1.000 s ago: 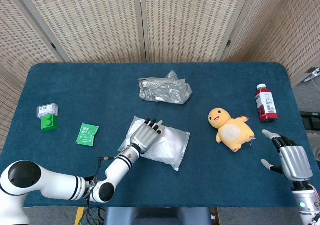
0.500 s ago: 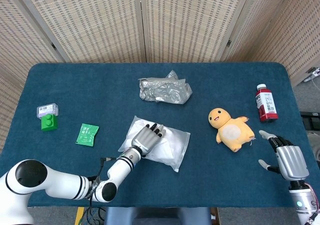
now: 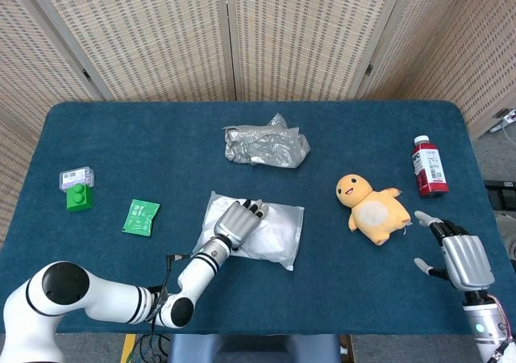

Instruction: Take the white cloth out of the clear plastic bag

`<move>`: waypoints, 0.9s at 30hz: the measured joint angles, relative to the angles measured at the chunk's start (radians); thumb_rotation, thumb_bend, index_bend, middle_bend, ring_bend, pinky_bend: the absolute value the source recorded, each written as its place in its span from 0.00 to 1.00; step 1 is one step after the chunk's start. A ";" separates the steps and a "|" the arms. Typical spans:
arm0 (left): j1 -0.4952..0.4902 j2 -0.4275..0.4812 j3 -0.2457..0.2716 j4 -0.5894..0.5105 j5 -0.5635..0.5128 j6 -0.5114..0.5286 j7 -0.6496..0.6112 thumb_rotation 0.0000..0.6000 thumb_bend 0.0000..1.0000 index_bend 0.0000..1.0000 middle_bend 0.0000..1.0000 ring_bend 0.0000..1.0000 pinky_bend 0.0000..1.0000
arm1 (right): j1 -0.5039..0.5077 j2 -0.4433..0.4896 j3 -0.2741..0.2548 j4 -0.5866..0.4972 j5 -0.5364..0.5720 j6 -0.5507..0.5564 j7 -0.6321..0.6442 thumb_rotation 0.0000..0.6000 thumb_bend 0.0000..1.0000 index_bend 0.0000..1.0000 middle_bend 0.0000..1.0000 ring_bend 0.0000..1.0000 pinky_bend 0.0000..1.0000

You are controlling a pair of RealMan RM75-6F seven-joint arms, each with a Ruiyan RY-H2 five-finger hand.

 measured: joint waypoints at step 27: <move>0.146 0.044 0.016 -0.129 0.347 0.185 -0.105 1.00 0.00 0.37 0.56 0.50 0.61 | 0.037 -0.031 0.024 -0.030 -0.041 0.022 0.076 1.00 0.00 0.32 0.25 0.24 0.41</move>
